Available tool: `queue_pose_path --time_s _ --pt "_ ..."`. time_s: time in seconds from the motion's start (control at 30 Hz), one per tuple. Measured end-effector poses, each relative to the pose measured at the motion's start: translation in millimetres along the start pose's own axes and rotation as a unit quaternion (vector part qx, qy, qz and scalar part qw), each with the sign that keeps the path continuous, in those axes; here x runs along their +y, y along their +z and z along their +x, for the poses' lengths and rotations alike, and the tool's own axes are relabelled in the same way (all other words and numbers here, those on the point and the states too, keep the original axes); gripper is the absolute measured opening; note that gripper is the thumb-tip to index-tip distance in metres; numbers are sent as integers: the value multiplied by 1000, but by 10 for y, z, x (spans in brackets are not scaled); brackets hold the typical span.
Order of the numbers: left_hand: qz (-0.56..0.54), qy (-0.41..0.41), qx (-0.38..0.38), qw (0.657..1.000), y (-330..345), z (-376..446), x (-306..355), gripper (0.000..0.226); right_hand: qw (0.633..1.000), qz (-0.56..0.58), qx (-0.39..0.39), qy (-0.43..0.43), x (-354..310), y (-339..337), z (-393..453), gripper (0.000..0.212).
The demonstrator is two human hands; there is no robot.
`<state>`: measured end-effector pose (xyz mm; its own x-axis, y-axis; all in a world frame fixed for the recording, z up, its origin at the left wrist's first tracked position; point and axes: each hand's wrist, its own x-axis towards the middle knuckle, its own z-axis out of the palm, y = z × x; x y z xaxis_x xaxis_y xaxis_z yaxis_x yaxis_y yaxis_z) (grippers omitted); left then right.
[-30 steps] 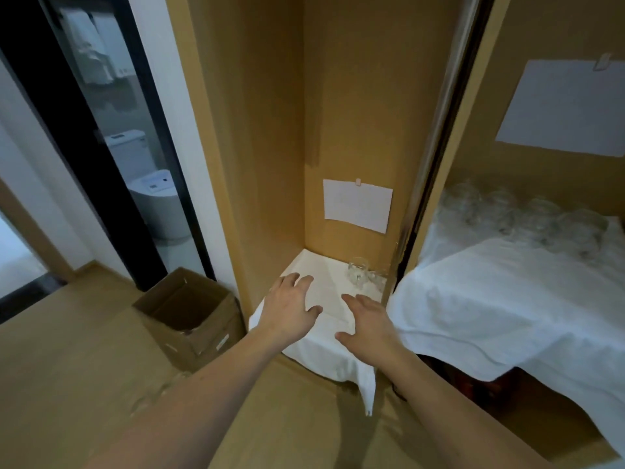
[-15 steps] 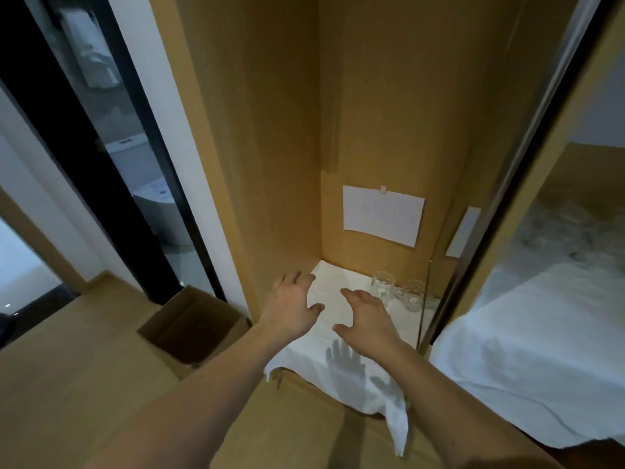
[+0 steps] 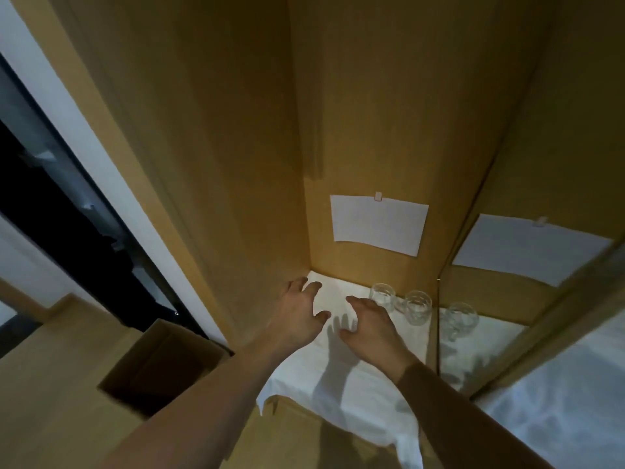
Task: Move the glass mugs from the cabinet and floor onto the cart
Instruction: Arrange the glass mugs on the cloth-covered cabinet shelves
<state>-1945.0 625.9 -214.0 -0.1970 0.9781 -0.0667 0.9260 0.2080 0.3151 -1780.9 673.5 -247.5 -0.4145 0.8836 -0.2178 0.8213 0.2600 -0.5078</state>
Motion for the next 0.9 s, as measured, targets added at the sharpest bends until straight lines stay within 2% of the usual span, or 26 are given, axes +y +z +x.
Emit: queue_pose_path --time_s 0.17,0.33,0.6,0.9 --pt "-11 6 -41 999 133 294 -223 65 999 6 -28 32 -39 180 267 74" --pt "-31 28 -79 996 186 685 -470 66 997 10 11 69 -111 286 492 73" --pt "-38 109 -136 984 290 1135 -730 68 984 31 39 171 -228 484 659 76" --pt "-92 121 -206 967 611 1368 -727 68 960 69 21 270 -86 650 639 76"
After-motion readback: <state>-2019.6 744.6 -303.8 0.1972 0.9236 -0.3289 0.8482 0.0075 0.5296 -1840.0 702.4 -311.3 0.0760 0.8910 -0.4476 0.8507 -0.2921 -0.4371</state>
